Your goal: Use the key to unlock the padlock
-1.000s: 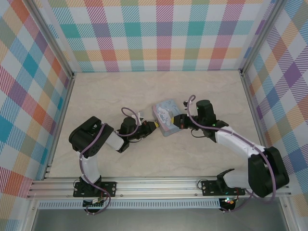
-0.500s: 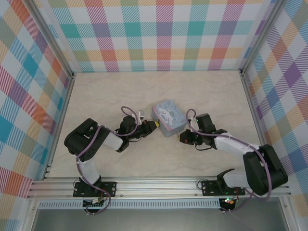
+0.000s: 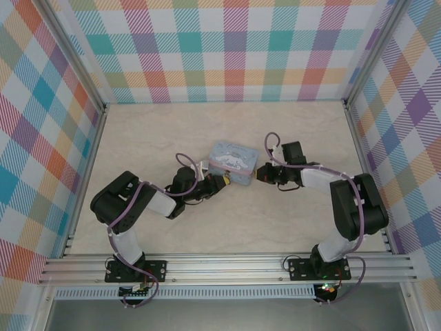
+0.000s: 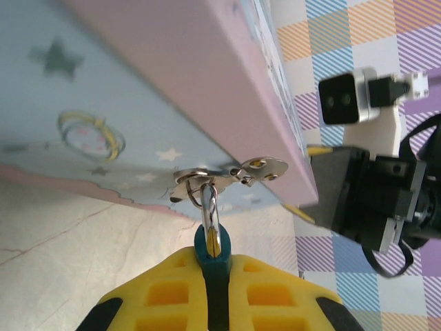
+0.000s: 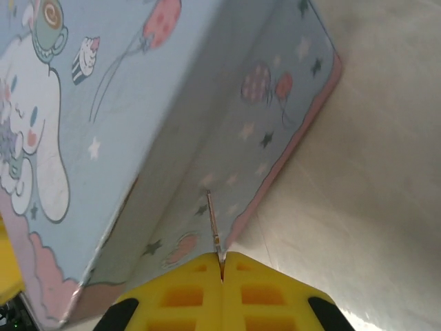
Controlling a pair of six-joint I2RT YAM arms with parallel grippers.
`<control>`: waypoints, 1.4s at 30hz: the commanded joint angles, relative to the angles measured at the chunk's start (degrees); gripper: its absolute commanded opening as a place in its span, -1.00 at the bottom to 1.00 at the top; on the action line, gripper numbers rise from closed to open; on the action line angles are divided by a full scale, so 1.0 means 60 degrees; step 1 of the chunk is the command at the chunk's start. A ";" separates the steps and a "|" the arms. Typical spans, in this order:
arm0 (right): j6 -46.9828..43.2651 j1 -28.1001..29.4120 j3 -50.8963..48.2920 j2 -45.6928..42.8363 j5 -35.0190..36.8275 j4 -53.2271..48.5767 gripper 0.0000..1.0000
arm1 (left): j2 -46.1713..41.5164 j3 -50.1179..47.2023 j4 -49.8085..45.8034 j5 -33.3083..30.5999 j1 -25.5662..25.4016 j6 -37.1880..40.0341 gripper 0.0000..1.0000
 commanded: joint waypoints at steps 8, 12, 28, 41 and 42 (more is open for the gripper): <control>-0.0491 -0.0357 0.0456 0.0456 -0.0329 0.0287 -0.93 | -0.0357 0.0003 0.0427 -0.0465 -0.0311 -0.0051 -1.00; -0.0488 -0.0749 -0.0478 -0.0508 -0.0460 0.0194 -0.93 | -0.0323 0.0073 0.0502 -0.0803 -0.0406 -0.0131 -1.00; 0.1922 0.0582 -0.3037 -0.2429 -0.3589 0.2798 -0.92 | -0.0326 0.0150 0.0831 -0.1597 -0.0699 -0.0744 -1.00; 0.3330 0.1430 -0.2346 -0.0436 -0.3542 0.4926 -0.93 | -0.0338 0.0120 0.1456 -0.1156 -0.0761 -0.1037 -1.00; 0.3343 0.1440 -0.2299 -0.0387 -0.3509 0.4933 -0.93 | -0.0322 0.0128 0.1481 -0.1134 -0.0761 -0.1039 -1.00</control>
